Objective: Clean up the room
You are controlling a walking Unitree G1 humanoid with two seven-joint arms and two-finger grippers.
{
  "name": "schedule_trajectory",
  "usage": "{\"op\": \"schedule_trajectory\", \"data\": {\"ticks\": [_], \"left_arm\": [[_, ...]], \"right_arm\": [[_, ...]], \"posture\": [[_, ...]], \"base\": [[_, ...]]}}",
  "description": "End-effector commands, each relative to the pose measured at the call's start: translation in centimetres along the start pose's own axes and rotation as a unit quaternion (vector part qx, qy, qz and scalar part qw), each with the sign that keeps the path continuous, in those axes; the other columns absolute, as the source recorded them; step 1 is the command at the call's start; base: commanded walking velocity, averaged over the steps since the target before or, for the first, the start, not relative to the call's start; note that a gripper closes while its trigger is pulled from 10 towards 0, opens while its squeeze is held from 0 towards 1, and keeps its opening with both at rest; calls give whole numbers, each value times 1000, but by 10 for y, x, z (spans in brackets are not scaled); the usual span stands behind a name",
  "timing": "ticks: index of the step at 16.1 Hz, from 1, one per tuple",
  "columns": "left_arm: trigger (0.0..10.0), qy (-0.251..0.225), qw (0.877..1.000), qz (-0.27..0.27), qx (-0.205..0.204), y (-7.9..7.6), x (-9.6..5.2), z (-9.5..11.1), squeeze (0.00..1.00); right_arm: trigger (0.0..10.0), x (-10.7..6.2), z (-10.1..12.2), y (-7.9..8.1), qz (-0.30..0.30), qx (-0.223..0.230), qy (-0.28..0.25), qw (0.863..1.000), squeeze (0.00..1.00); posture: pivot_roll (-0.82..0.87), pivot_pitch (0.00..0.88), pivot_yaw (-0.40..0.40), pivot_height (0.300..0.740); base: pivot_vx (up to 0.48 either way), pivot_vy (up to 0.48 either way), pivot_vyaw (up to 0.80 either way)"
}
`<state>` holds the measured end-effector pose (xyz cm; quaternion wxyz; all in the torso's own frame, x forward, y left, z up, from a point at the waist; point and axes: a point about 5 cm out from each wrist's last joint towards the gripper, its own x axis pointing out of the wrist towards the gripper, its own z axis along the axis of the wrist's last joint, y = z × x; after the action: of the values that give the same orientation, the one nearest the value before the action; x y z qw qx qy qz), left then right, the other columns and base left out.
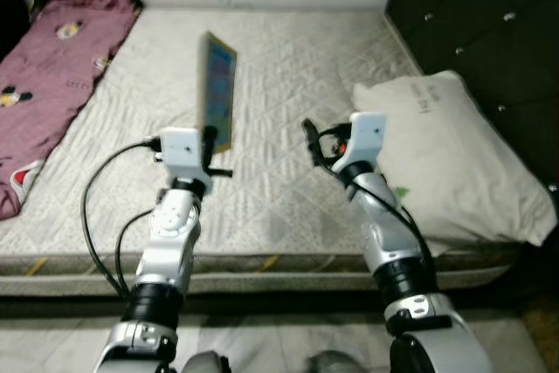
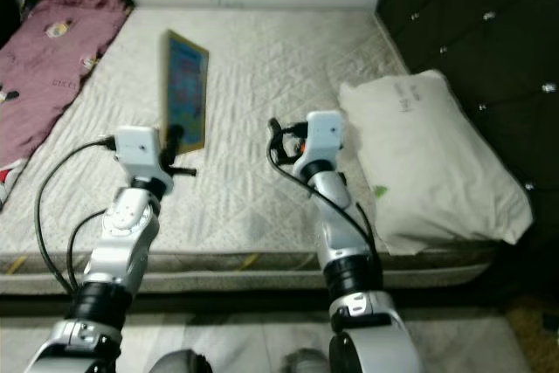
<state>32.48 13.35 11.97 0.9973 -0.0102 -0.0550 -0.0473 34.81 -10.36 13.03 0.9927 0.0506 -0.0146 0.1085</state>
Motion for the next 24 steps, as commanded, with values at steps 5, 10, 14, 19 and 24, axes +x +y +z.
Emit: {"op": "schedule_trajectory", "data": {"ticks": [5,10,14,19,24], "left_arm": [[10000,-36,999,-25,-11,-8,2,12,0],[10000,-48,998,-39,-15,-10,1,15,0],[10000,-50,998,-45,-15,-10,1,15,0],[10000,-49,998,-48,-16,-11,1,15,0],[10000,-47,998,-50,-15,-12,1,14,0]], "right_arm": [[10000,-1,1,-8,-11,-4,-2,1000,0],[10000,0,7,-6,-4,-19,-16,1000,0],[10000,1,7,-5,-4,-20,-18,1000,0],[10000,1,7,-7,-7,-24,-20,999,0],[10000,1,7,-10,-10,-26,-18,999,0]], "posture": [[-140,0,17,740],[-139,0,15,740],[-138,0,14,740],[-139,0,14,740],[-140,0,15,740]], "base": [[0,0,0],[109,0,0],[308,0,0],[317,0,0],[309,0,0]]}}
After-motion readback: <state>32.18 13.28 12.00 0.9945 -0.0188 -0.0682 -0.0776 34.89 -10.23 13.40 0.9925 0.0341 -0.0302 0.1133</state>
